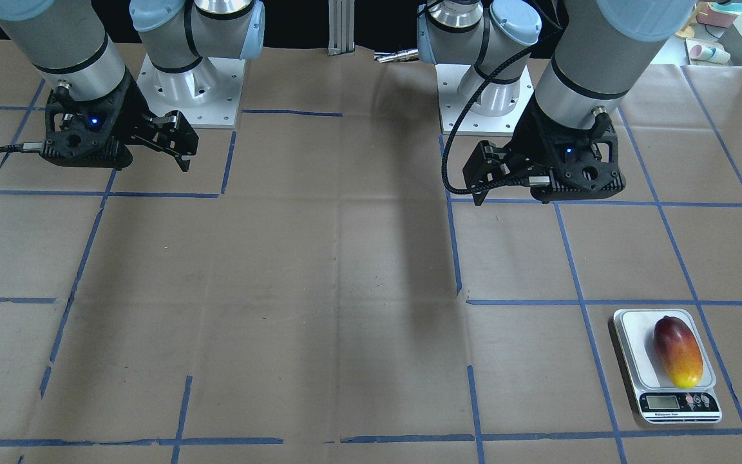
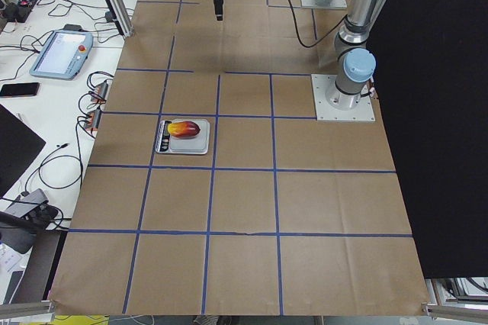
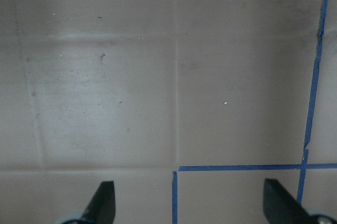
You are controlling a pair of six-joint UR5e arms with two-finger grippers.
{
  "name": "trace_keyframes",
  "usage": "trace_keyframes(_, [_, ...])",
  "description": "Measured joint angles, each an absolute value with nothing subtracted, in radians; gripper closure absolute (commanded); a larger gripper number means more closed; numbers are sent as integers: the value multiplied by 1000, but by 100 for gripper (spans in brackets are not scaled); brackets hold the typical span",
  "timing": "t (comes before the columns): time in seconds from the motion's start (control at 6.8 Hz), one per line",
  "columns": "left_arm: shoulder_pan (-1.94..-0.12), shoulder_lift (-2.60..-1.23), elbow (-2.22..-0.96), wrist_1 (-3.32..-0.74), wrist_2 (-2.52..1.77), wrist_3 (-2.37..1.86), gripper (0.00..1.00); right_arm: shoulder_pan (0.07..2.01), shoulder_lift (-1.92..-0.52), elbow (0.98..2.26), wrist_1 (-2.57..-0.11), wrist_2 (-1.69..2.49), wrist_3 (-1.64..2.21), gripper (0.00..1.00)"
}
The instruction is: Weigh mango
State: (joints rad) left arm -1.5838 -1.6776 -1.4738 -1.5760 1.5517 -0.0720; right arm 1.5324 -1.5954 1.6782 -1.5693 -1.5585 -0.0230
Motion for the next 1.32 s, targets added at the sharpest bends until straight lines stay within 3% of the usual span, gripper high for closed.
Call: trace_keyframes(1.32, [-1581, -1658, -1567, -1490, 1555, -47, 1, 1532, -1596, 1678, -1569, -1559, -23, 0])
